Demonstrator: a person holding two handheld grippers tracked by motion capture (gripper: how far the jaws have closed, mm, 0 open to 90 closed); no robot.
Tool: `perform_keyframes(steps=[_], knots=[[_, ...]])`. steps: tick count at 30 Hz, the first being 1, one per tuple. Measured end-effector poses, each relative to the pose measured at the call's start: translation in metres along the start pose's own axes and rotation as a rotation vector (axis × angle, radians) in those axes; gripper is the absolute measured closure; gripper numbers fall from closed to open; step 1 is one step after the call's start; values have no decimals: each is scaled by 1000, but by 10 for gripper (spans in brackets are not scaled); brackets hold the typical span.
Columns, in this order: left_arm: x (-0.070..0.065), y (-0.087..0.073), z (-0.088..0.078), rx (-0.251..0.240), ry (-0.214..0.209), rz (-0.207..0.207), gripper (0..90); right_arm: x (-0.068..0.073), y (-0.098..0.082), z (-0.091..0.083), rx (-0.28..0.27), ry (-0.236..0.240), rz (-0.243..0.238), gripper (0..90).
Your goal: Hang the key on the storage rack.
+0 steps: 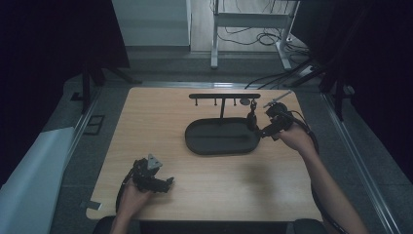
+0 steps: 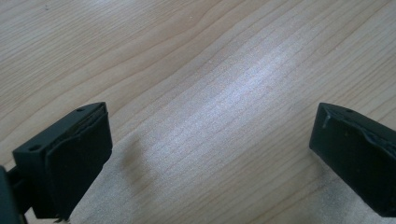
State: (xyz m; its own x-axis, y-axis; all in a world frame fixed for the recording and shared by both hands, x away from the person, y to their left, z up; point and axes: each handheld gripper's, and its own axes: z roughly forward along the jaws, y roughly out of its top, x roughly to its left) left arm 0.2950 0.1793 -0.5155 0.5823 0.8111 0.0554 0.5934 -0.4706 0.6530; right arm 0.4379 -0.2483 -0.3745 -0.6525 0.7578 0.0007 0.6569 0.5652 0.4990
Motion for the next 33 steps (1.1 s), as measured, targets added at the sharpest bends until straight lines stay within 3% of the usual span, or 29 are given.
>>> perform_keyframes(steps=[18,33], knots=[[0,0,0,4,0,-1,0,2,-46,-8,-64,-10,-5,114],[0,0,0,6,1,1,0,9,-82,6,-89,-24,-3,115]])
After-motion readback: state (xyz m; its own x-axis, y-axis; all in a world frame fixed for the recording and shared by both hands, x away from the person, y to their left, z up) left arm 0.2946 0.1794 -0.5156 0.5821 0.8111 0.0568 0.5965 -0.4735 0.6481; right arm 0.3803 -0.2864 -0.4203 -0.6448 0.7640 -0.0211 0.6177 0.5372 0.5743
